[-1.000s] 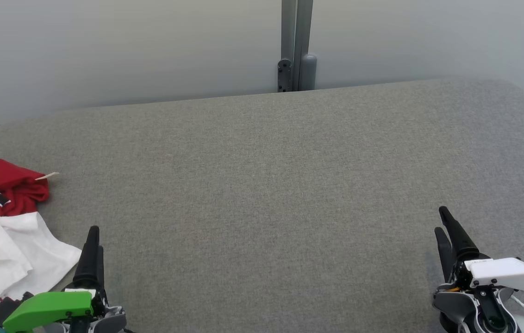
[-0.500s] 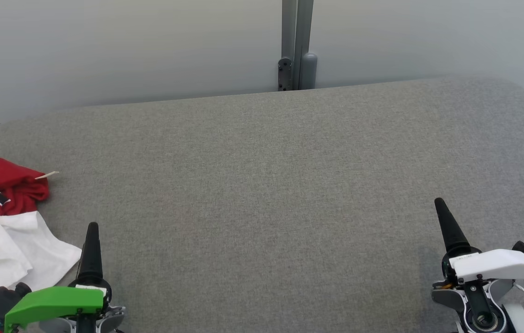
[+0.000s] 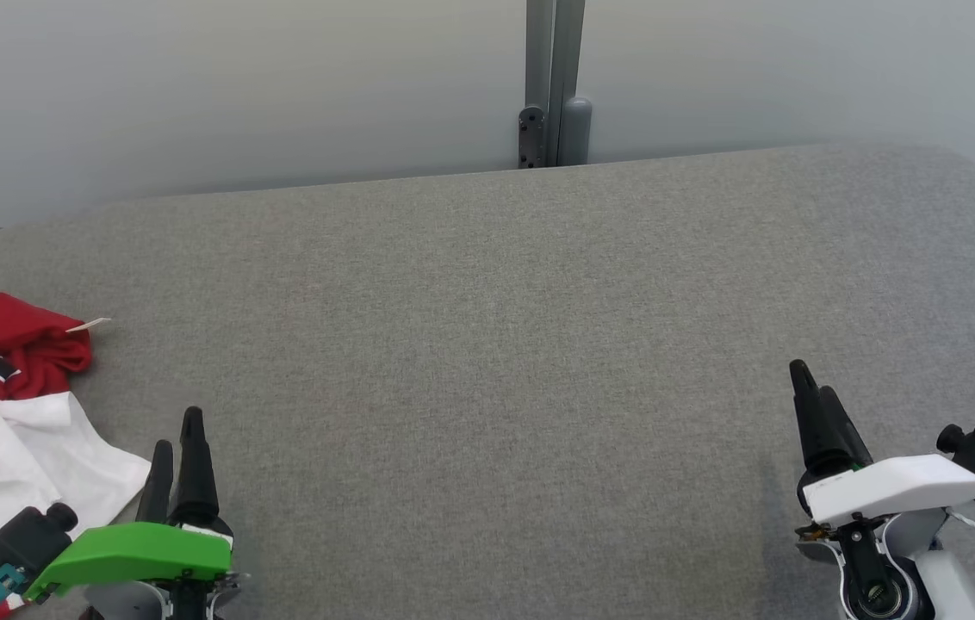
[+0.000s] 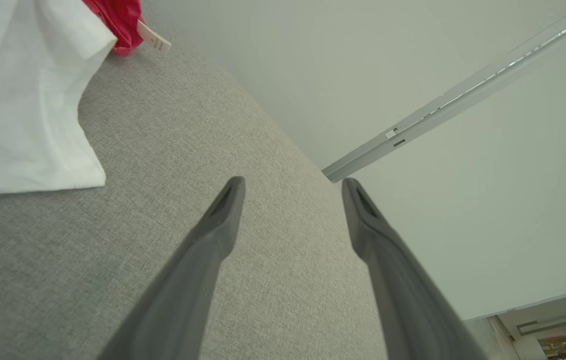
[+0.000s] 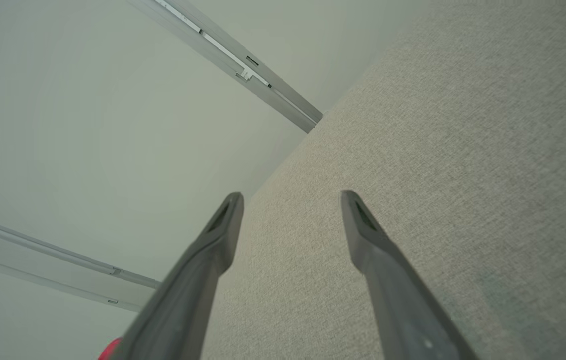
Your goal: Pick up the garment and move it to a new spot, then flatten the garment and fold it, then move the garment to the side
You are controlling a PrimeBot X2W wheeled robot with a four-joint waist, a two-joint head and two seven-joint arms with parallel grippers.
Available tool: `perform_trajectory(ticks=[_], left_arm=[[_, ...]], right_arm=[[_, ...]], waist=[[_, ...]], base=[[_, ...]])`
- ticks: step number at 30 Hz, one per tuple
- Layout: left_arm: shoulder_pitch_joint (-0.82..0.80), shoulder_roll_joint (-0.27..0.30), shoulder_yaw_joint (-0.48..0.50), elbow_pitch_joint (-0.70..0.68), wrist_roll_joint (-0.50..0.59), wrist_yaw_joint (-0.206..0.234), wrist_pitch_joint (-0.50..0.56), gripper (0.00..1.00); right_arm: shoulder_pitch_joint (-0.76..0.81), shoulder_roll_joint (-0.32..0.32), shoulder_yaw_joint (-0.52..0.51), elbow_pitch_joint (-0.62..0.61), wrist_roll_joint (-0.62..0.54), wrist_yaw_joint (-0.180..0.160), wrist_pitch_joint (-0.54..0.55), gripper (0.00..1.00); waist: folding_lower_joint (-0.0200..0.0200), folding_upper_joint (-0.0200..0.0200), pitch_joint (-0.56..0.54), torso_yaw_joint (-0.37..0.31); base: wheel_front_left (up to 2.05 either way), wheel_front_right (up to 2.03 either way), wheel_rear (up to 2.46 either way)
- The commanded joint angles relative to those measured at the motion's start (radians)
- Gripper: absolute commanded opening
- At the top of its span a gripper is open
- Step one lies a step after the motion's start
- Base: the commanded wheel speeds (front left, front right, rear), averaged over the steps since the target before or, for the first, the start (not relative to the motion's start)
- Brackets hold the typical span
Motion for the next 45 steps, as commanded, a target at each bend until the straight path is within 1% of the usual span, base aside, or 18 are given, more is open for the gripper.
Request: perform_trajectory(ticks=[1, 11, 20, 35, 45], left_arm=[[-0.023, 0.007, -0.006, -0.009, 0.048, 0.006, -0.011, 1.0], [-0.018, 0.009, -0.027, -0.003, 0.21, 0.046, -0.043, 1.0], [-0.015, 0.01, -0.041, 0.008, 0.332, 0.06, -0.068, 1.0], [-0.006, 0.011, -0.051, 0.018, 0.507, 0.091, -0.108, 1.0], [0.0, 0.012, -0.06, 0.036, 0.609, 0.111, -0.131, 1.0]], right_arm=[[-0.027, -0.011, 0.008, -0.006, -0.044, 0.002, -0.013, 1.0], [-0.026, -0.018, 0.026, 0.004, -0.195, 0.002, -0.045, 1.0], [-0.034, -0.021, 0.034, 0.014, -0.308, 0.003, -0.071, 1.0], [-0.035, -0.018, 0.026, 0.036, -0.479, 0.003, -0.11, 1.0], [-0.037, -0.015, 0.048, 0.047, -0.59, 0.003, -0.134, 1.0]], waist=[[0.0, 0.0, 0.0, -0.001], [0.0, 0.0, 0.001, -0.001], [0.0, 0.0, 0.003, -0.004], [0.0, 0.0, 0.003, -0.003], [0.0, 0.0, 0.002, -0.001]], base=[[0.0, 0.0, 0.0], [0.0, 0.0, 0.0], [0.0, 0.0, 0.0], [0.0, 0.0, 0.0], [0.0, 0.0, 0.0]])
